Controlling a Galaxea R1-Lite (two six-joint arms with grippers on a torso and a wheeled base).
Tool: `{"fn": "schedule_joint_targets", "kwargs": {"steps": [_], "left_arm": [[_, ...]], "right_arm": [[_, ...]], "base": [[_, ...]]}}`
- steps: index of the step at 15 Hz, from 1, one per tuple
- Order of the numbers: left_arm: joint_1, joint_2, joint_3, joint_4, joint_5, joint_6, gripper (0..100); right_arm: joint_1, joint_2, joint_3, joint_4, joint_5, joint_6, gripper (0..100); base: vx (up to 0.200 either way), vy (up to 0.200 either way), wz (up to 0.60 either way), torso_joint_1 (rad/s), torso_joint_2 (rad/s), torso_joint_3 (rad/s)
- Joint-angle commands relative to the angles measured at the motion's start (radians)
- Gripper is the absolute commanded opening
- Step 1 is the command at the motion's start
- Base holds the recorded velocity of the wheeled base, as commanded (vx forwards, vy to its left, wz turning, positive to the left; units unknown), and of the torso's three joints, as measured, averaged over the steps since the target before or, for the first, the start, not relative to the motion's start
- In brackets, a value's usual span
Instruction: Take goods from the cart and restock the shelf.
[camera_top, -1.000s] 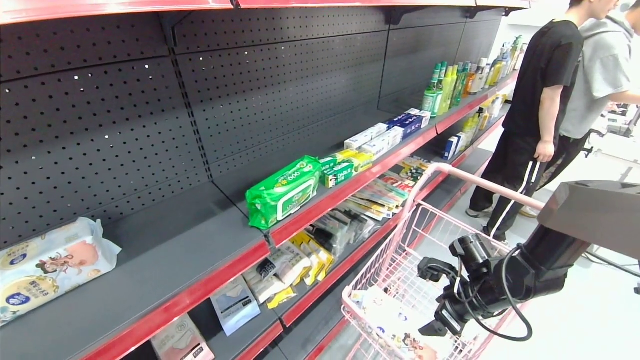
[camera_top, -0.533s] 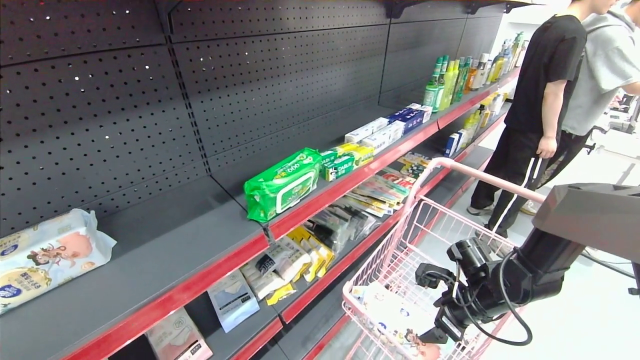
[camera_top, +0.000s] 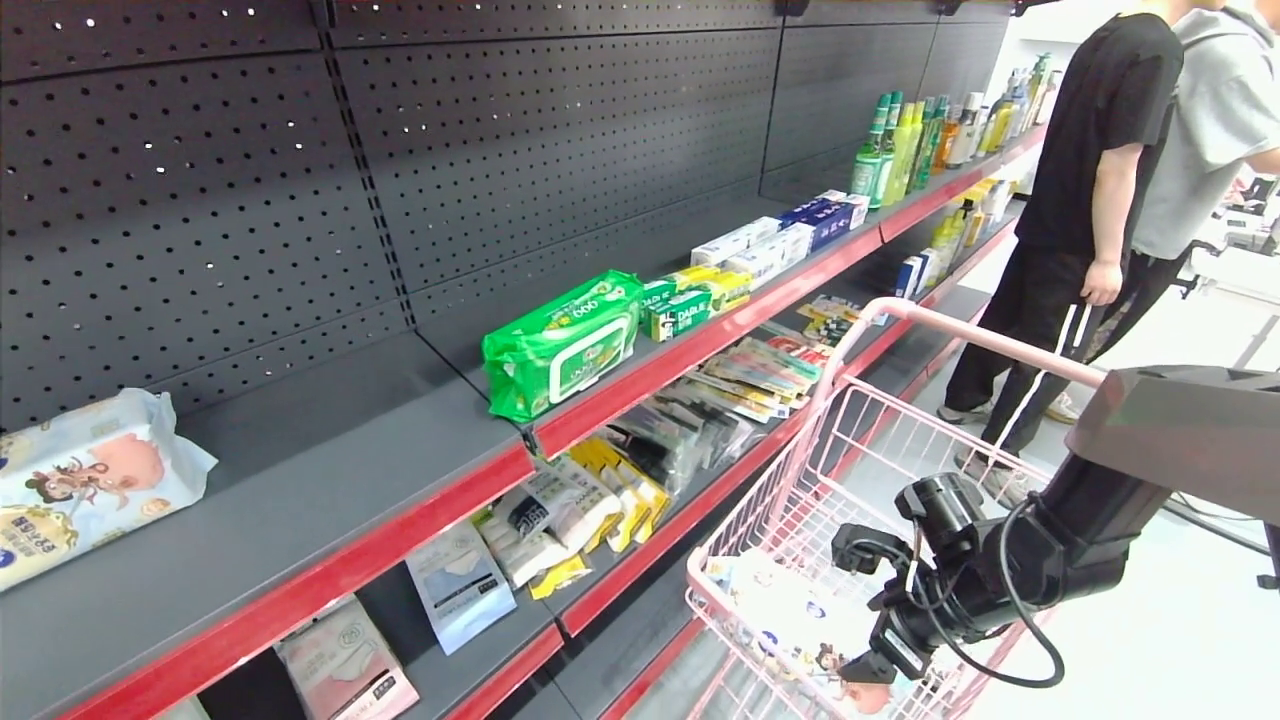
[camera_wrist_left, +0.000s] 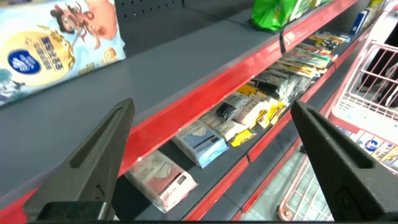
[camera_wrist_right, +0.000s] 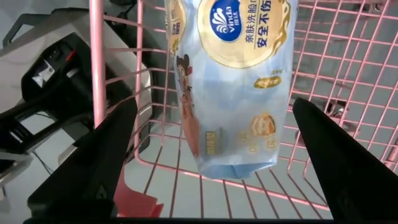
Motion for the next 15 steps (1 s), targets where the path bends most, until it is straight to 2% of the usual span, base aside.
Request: {"fn": "schedule_joint_targets", "kwargs": {"steps": [1,6,11,15], "left_arm": [[0.000,0.001,0.000,-0.001,0.000,0.001,100],[0.000,0.001,0.000,-0.001,0.000,0.000,100],[0.000,0.001,0.000,-0.001,0.000,0.000,100],[0.000,0.001,0.000,-0.001,0.000,0.001,100]], "right_arm": [[-0.018,-0.004,-0.003,0.000,0.001,-0.015,100],[-0.064,-0.007,-0.032,0.000,0.007,-0.047,100],[-0.079,-0.002,-0.021,-0.001,0.027,-0.053,100],[-0.085,0.004,-0.026,-0.004,0.033,-0.052,100]], "base": [[0.000,0.000,0.00,-0.139,0.35,0.203],[0.000,0.000,0.00,-0.145,0.35,0.197],[0.000,0.000,0.00,-0.026,0.07,0.038],[0.000,0.000,0.00,-0.141,0.35,0.210]]}}
